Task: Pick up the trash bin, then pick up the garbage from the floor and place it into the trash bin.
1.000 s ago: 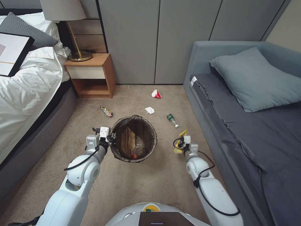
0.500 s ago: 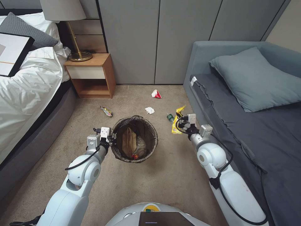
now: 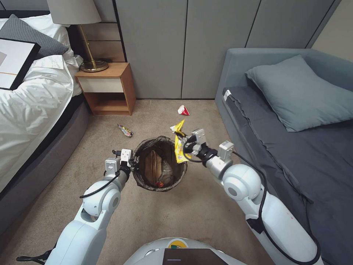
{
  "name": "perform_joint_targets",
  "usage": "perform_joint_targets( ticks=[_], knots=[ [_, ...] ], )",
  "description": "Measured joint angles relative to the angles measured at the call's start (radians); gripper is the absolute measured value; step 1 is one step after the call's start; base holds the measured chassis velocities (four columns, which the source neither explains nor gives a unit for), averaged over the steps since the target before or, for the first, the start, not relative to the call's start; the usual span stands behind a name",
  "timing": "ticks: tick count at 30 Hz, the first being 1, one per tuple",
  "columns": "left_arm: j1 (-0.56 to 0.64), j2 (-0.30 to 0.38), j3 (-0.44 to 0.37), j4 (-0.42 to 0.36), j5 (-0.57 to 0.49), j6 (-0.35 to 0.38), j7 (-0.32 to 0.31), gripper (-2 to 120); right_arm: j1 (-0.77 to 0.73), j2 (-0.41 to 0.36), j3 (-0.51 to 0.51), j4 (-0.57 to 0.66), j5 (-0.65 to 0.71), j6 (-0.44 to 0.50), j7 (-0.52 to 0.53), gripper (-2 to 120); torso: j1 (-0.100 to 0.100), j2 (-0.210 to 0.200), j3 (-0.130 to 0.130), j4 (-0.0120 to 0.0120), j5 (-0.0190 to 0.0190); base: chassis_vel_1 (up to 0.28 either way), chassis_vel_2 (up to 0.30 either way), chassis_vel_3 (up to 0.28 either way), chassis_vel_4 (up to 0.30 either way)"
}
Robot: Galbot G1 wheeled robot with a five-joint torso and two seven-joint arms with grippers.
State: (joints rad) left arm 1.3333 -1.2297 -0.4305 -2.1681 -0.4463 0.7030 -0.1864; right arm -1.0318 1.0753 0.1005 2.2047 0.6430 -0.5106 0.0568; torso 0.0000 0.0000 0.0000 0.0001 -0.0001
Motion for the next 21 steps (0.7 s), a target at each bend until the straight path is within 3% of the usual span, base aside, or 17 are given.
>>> perform_joint_targets(
  ticks=[10,19,21],
  knots=[
    [-0.005,-0.002,0.001,0.001,-0.009,0.006,-0.001,5,0.013,0.033,-0.139,-0.056,-0.05,-0.006,0.008,0,0.0,0.0,0.0,-0.0001,-0.0001,0.0,0.0,0.0,0.0],
    [-0.009,-0.005,0.005,0.0,-0.009,0.007,-0.001,5,0.038,0.104,-0.191,-0.155,-0.162,0.019,-0.024,-2,0.0,0.0,0.0,0.0,-0.0001,0.0,0.0,0.0,0.0],
    [-0.011,-0.007,0.005,0.001,-0.009,0.007,-0.001,5,0.047,0.114,-0.214,-0.188,-0.195,0.03,-0.024,8,0.0,0.0,0.0,0.0,-0.0001,0.0,0.0,0.0,0.0]
  ],
)
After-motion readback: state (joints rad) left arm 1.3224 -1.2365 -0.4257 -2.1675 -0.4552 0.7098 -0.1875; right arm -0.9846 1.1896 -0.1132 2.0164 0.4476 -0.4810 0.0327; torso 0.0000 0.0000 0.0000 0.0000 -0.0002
